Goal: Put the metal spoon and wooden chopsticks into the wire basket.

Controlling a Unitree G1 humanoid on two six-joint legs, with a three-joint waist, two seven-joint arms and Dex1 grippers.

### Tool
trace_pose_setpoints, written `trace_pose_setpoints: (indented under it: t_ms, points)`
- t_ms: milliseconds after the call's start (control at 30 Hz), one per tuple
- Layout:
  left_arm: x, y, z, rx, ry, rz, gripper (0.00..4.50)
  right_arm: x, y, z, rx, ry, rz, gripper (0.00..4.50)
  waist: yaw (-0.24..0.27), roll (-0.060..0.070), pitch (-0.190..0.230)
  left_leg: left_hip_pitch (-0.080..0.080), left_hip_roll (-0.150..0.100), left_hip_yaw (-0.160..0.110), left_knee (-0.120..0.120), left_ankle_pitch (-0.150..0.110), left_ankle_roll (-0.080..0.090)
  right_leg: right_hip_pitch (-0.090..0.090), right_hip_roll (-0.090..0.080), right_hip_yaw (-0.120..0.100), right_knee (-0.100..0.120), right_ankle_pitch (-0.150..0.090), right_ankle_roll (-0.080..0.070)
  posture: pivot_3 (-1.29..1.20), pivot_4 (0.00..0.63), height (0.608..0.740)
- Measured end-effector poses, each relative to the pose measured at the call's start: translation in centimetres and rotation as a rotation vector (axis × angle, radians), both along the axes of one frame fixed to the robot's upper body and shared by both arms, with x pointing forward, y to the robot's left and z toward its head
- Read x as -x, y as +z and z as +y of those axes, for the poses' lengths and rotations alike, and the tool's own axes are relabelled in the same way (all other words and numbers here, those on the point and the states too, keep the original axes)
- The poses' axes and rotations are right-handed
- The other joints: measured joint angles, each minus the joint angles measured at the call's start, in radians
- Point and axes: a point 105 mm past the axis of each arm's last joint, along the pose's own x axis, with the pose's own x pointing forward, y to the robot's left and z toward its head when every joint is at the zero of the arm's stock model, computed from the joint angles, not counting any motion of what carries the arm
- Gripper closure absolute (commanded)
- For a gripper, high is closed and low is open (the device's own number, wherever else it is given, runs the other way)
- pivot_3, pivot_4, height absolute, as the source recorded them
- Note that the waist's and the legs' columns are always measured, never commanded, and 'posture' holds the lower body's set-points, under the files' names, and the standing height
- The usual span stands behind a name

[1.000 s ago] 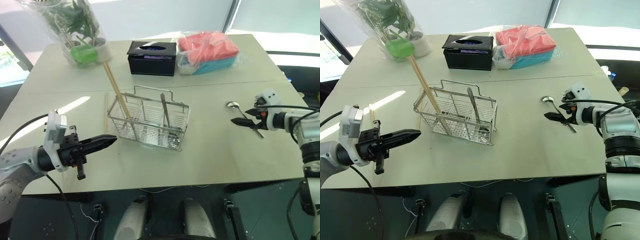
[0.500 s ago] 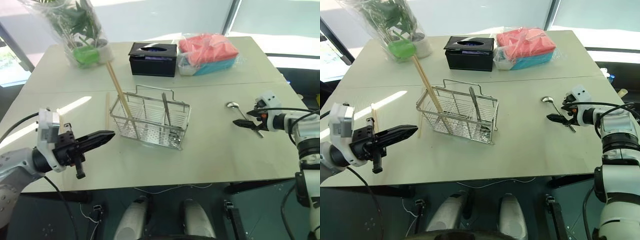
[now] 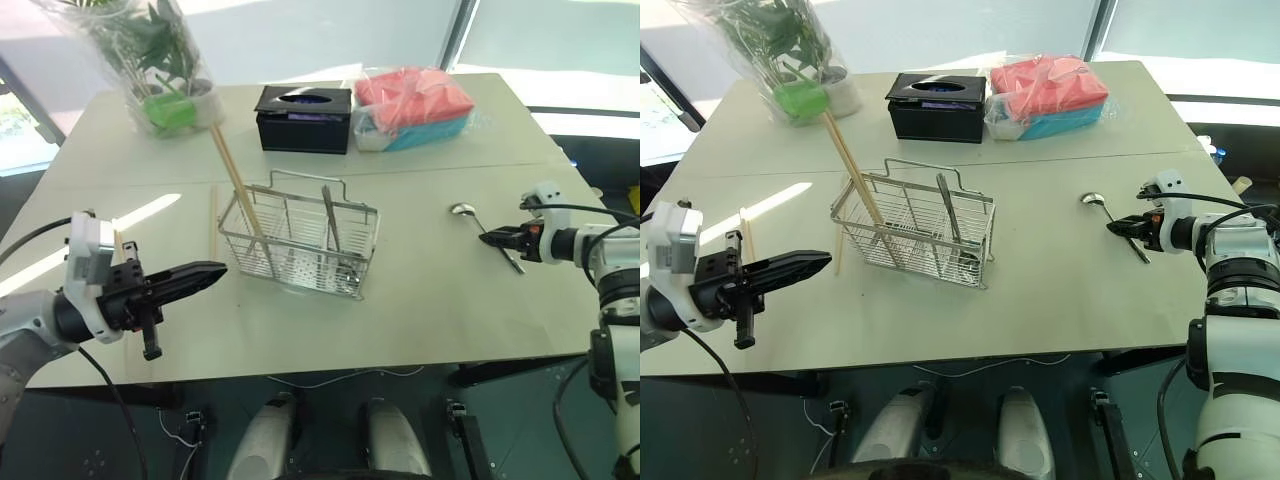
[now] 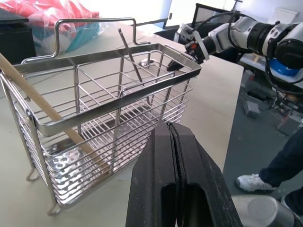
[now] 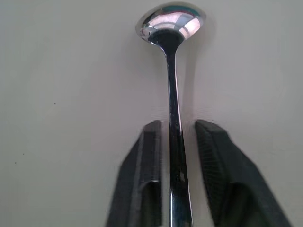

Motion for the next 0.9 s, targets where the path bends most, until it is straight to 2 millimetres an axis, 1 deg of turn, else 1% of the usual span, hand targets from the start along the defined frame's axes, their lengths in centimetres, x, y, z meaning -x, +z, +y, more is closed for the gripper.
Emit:
trace_pose_setpoints:
  t_ms: [200,367,433,500,567,667,800,900]
  points:
    - [-0.3,0.2,0.2,0.005,0.016,-0.008,4.50,0.0,0.0,0.1,0.027,0.018,-0.009,4.46,0.000,0.000,0.000,0.000,0.000,0.000,0.000,0.000,0.000,0.000,0.000,0.000,0.000,0.000,0.000,0.00,0.150,0.740]
    - [-0.4,0.2,0.2,0.015,0.026,-0.007,4.50,-0.1,0.1,0.3,0.088,0.055,-0.028,4.46,0.000,0.000,0.000,0.000,0.000,0.000,0.000,0.000,0.000,0.000,0.000,0.000,0.000,0.000,0.000,0.00,0.150,0.740]
    - [-0.5,0.1,0.2,0.021,0.033,-0.007,4.50,-0.3,0.2,0.2,0.174,0.090,-0.057,4.46,0.000,0.000,0.000,0.000,0.000,0.000,0.000,0.000,0.000,0.000,0.000,0.000,0.000,0.000,0.000,0.00,0.150,0.740]
    - [-0.6,0.0,0.2,0.031,0.037,-0.008,4.50,-0.6,0.7,0.0,0.301,0.123,-0.095,4.46,0.001,0.001,0.000,0.000,0.000,0.001,0.000,0.000,0.000,-0.001,0.000,0.001,0.000,0.000,0.000,0.00,0.150,0.740]
    - [-0.6,-0.2,0.1,0.034,0.032,-0.001,4.50,-0.7,1.8,-1.0,0.447,0.145,-0.141,4.46,0.003,0.002,0.001,-0.001,-0.001,0.002,0.000,0.000,0.000,-0.002,0.000,0.001,0.001,0.000,0.001,0.00,0.150,0.740]
    - [-0.8,-0.7,-0.1,0.037,0.031,0.013,4.50,-0.9,3.9,-2.0,0.609,0.160,-0.223,4.46,0.005,0.002,0.001,-0.001,-0.001,0.002,0.000,0.000,0.000,-0.002,0.000,0.001,0.001,0.000,0.001,0.00,0.150,0.740]
    - [-1.1,-1.1,0.0,0.044,0.036,0.023,4.50,-1.2,6.8,-2.2,0.800,0.197,-0.340,4.46,0.002,0.002,0.001,-0.001,0.000,0.002,0.000,0.000,0.000,-0.003,0.000,0.001,0.001,0.000,0.001,0.00,0.150,0.740]
    - [-1.4,-1.6,-0.1,0.058,0.032,0.036,4.50,-0.9,9.7,-1.7,1.017,0.265,-0.466,4.46,0.003,0.003,0.001,-0.001,0.000,0.002,0.000,0.000,0.000,-0.003,0.000,0.002,0.001,0.000,0.001,0.00,0.150,0.740]
